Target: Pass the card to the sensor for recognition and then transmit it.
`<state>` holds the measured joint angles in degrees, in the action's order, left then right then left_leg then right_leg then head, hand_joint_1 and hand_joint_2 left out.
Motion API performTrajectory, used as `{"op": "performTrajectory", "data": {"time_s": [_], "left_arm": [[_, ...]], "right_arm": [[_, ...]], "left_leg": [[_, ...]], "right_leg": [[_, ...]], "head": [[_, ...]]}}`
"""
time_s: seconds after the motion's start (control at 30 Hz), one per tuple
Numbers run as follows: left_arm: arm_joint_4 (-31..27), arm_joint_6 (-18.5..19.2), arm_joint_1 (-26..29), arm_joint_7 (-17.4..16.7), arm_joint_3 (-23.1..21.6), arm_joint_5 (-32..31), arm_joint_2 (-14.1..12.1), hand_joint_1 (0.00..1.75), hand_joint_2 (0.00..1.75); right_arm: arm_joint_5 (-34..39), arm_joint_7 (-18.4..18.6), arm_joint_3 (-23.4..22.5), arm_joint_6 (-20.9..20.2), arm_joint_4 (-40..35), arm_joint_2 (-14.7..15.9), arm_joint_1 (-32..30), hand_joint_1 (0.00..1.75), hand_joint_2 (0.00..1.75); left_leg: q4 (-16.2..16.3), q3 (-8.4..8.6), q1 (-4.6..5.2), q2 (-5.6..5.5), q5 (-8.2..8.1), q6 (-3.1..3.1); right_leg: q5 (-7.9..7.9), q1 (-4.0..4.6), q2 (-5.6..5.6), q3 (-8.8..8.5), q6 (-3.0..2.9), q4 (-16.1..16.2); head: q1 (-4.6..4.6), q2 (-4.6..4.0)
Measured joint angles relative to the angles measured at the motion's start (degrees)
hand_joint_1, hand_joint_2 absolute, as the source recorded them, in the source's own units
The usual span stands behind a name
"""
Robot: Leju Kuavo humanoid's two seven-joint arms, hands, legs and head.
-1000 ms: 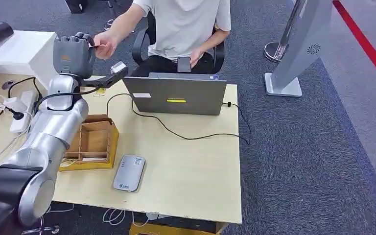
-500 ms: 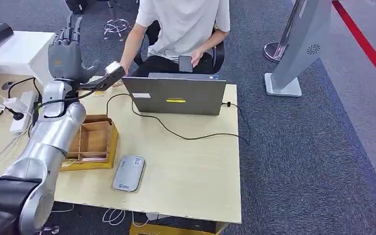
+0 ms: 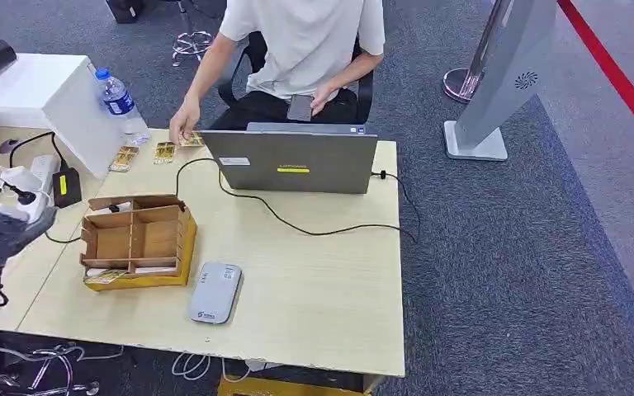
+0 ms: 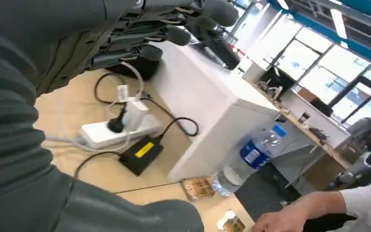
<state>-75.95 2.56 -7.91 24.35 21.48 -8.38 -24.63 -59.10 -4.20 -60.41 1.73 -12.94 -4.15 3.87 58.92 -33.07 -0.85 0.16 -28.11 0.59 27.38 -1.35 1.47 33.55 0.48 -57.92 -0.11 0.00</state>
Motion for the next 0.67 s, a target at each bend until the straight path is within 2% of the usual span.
{"op": "performTrajectory", "data": {"time_s": [0.13, 0.2, 0.27, 0.33, 0.43, 0.53, 0.6, 0.67], "left_arm": [[3.8, 8.3, 3.6, 2.3, 11.7, 7.9, 0.5, 0.0, 1.75], [8.7, 9.1, 4.0, 3.9, 17.4, 10.0, 0.8, 0.0, 1.75], [15.2, 6.9, 3.9, 7.1, 22.8, 9.0, 0.7, 0.0, 1.75], [22.7, 5.8, 3.6, 8.2, 27.7, 10.3, 0.3, 0.0, 1.75], [33.9, 5.5, 3.7, 7.2, 34.6, 14.2, -0.6, 0.0, 1.75], [42.7, -1.2, 3.7, 5.4, 39.3, 14.4, -0.5, 0.0, 1.75], [47.5, -5.9, 3.7, 2.8, 41.0, 13.0, 0.2, 0.0, 1.75], [51.2, -7.4, 3.7, -0.1, 41.5, 12.1, 1.7, 0.0, 1.75]], "right_arm": [[-0.1, -0.1, -0.5, 0.0, 0.0, 0.4, 0.0, 0.0, 0.0], [-0.1, -0.1, -0.9, 0.0, 0.0, 0.5, 0.0, 0.0, 0.0], [-0.3, -0.1, -1.1, 0.0, 0.0, 0.6, 0.0, 0.0, 0.0], [-0.7, 0.0, -1.2, -0.2, 0.0, 0.8, -0.1, 0.0, 0.0], [-1.5, 0.0, -1.2, -0.8, 0.0, 1.0, 0.0, 0.0, 0.0], [-2.3, 0.0, -1.2, -1.1, 0.0, 1.2, 0.0, 0.0, 0.0], [-2.7, 0.0, -1.2, -1.2, 0.0, 1.3, 0.1, 0.0, 0.0], [-3.2, 0.0, -1.2, -1.4, 0.0, 1.3, 0.2, 0.0, 0.0]], "left_leg": [[0.0, -0.01, -0.02, -0.1, 0.0, 0.0], [0.0, -0.03, -0.03, -0.09, -0.01, 0.0], [0.0, 0.04, -0.04, -0.08, -0.02, 0.03], [0.0, 0.02, -0.06, -0.15, -0.02, 0.03], [0.0, 0.04, -0.07, -0.16, -0.02, 0.03], [0.0, 0.02, -0.04, -0.31, -0.02, 0.03], [0.0, 0.03, 0.0, -0.39, -0.02, 0.02], [0.0, -0.01, -0.03, -0.54, -0.03, 0.01]], "right_leg": [[0.02, 0.02, -0.1, -0.07, 0.03, 0.0], [0.02, 0.02, -0.11, -0.11, 0.03, 0.0], [0.02, 0.03, -0.08, -0.12, 0.03, 0.0], [0.02, 0.04, -0.16, -0.14, 0.03, 0.0], [0.04, 0.05, -0.17, -0.15, 0.02, 0.0], [0.06, 0.03, -0.33, -0.17, 0.03, 0.1], [0.06, 0.0, -0.4, -0.2, 0.04, 0.1], [0.07, 0.02, -0.58, -0.27, 0.05, 0.1]], "head": [[-0.02, 0.0], [0.02, 0.0], [-0.06, 0.0], [0.0, 0.0], [-0.02, 0.0], [-0.02, 0.0], [-0.04, 0.0], [0.05, 0.0]]}}
